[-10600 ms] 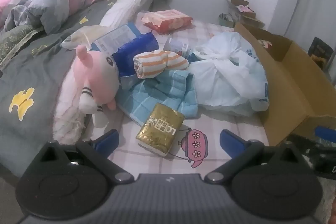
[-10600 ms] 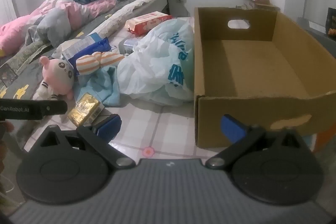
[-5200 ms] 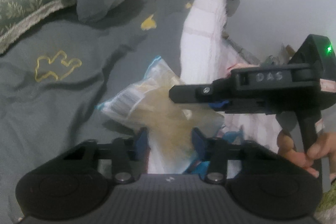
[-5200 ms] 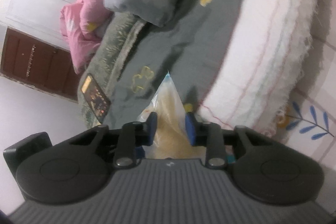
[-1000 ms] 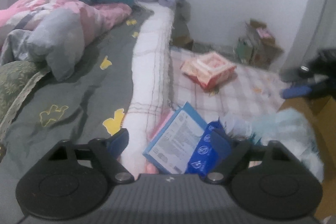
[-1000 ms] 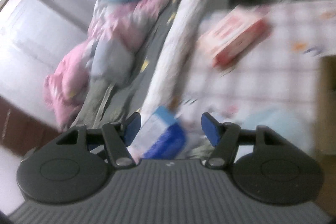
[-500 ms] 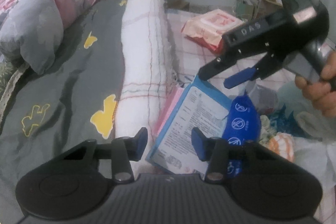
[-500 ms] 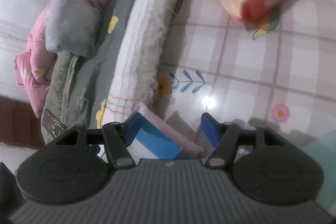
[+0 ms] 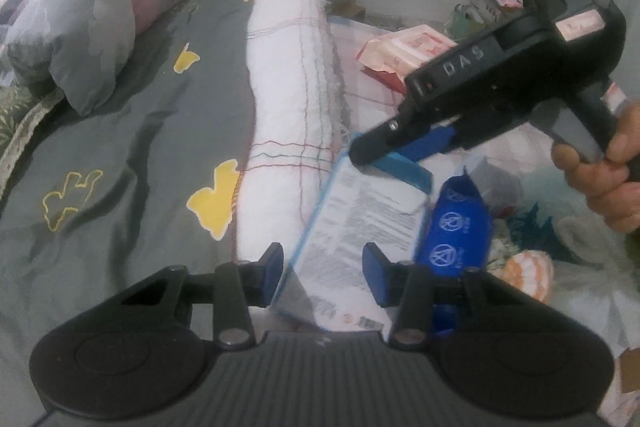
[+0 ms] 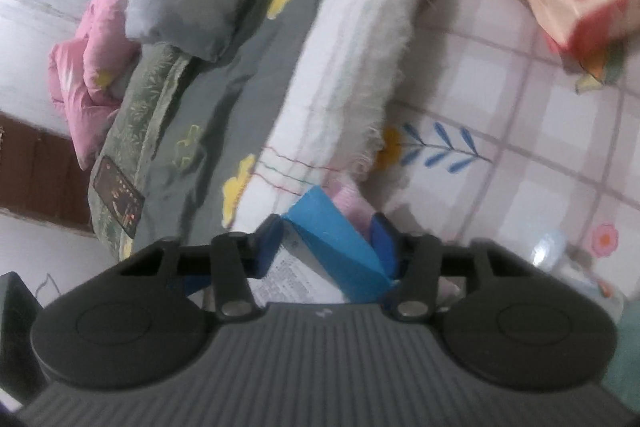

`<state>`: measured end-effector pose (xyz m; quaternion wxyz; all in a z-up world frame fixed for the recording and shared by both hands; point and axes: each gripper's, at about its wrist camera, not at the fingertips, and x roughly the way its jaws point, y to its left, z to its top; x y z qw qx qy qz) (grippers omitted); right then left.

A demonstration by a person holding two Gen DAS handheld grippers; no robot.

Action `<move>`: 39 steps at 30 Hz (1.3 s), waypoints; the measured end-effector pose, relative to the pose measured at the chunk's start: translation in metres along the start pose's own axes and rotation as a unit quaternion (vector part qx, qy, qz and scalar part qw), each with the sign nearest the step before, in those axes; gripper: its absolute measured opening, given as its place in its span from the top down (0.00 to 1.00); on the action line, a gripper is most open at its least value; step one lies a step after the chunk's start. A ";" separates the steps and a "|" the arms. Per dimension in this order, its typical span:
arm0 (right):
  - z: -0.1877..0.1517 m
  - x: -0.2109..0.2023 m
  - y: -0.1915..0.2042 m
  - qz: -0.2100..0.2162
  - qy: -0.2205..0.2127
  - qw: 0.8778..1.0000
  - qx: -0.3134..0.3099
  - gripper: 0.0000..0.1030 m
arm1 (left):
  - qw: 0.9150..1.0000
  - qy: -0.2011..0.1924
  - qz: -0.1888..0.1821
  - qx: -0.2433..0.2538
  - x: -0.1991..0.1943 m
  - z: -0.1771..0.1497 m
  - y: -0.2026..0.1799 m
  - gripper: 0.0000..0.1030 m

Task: Organize soft objects
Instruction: 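Move the right gripper to the blue-and-white medicine box and grasp it, then lift the medicine box with the right gripper and carry it over the cardboard box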

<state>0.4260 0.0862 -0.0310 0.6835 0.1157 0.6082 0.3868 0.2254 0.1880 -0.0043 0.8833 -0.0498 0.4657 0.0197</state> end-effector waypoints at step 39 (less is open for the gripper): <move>0.002 0.031 0.007 0.023 0.019 0.997 0.070 0.57 | 0.996 0.013 -0.009 -0.082 0.016 0.011 0.027 0.53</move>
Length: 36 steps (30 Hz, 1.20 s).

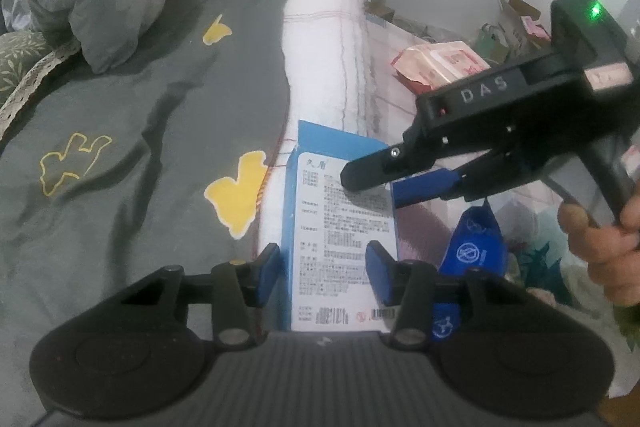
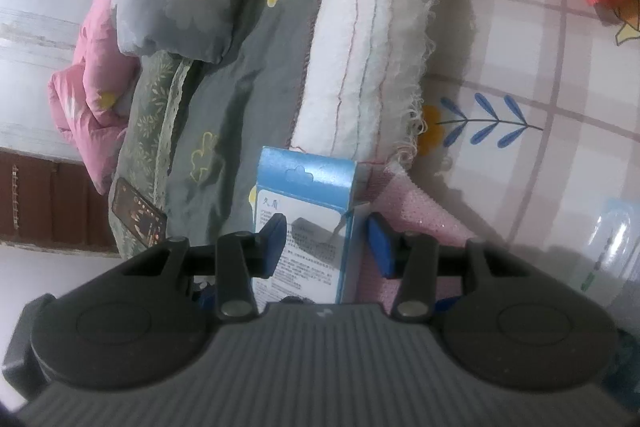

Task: Organize soft objects
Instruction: 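Lift the medicine box with the right gripper and carry it over the cardboard box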

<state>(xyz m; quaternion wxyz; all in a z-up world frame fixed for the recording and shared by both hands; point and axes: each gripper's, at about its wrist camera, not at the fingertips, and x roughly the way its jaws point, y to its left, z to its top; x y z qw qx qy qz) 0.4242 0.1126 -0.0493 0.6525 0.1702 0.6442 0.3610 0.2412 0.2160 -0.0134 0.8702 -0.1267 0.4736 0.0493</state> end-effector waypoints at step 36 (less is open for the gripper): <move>-0.161 -0.356 -0.150 0.005 -0.291 0.955 0.058 0.67 | 0.964 -0.055 -0.169 0.197 -0.058 -0.017 -0.338 0.63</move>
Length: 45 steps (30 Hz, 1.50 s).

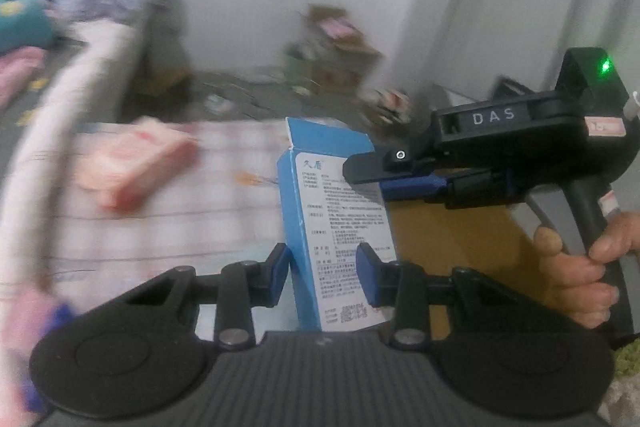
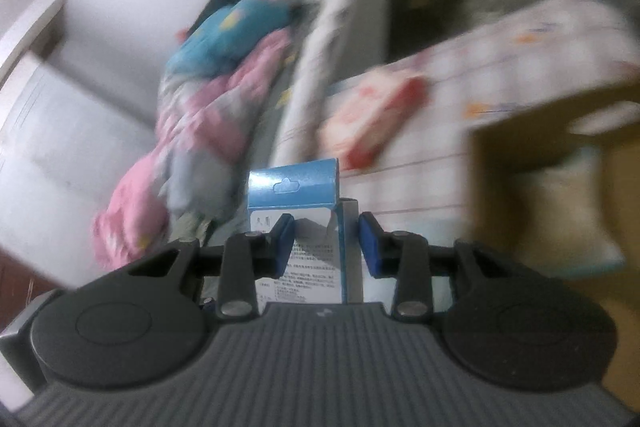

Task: Organize soft objects
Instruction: 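Lift the medicine box with the right gripper and carry it over the cardboard box, then lower the medicine box into the box and open the right gripper, then move the right gripper to the pink bubble mailer and grasp it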

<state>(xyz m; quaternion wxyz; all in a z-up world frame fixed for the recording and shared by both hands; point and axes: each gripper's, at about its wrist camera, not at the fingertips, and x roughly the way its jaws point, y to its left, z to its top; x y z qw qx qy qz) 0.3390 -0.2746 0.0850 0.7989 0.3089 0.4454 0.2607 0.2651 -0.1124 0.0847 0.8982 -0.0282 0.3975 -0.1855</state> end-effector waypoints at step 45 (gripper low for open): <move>-0.007 -0.088 -0.088 -0.042 -0.085 0.995 0.007 0.60 | 0.999 -0.017 0.024 0.031 -0.018 0.007 -0.029 0.12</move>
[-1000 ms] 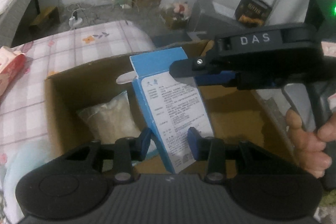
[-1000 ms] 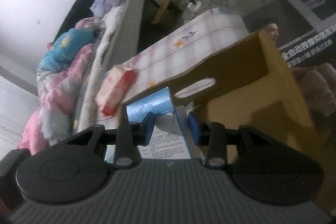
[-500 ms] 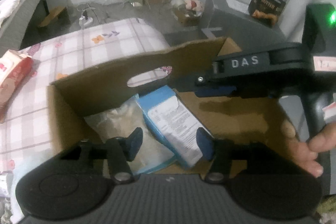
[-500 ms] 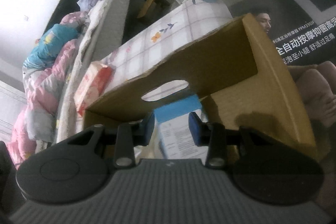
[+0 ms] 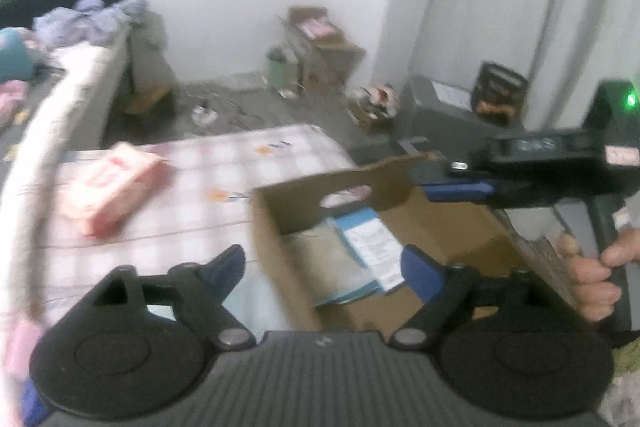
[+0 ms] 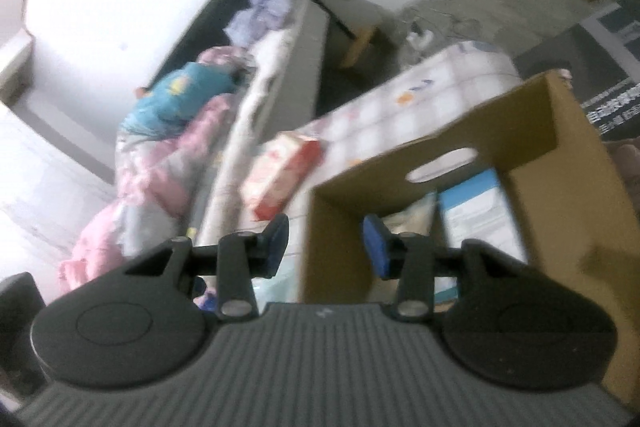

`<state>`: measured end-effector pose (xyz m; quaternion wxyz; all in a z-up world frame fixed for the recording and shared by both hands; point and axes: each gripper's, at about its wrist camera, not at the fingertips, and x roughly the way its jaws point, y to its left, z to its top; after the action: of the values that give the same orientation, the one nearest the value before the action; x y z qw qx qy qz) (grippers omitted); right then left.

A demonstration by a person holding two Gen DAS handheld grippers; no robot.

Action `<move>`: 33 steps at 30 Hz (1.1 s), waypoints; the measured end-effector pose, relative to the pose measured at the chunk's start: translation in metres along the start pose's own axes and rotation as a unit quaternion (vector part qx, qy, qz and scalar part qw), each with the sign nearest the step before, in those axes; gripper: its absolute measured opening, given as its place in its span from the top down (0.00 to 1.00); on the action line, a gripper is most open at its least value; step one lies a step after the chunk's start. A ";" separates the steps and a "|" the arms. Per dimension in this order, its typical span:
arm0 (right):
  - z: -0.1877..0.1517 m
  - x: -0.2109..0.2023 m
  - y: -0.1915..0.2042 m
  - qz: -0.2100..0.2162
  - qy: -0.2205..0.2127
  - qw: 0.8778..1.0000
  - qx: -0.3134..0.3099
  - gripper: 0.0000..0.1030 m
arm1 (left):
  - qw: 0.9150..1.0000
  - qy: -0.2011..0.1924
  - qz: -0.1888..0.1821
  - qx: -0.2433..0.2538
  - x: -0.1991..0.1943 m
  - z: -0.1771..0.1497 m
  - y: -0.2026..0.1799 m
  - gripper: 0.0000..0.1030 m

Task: Organize soft objects
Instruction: 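Move the right gripper to the pink bubble mailer and grasp it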

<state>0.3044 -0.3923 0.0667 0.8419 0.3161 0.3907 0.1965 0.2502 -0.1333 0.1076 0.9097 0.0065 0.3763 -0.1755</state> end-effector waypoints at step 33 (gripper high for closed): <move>-0.149 0.122 0.186 0.083 0.167 0.979 -0.082 0.42 | 0.981 -0.058 0.107 -0.152 -0.143 -0.188 0.198 0.05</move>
<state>0.2481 -0.1311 0.0556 0.7687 0.2400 0.4809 0.3468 0.0924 0.1246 0.0474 0.9338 -0.1022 0.3424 -0.0183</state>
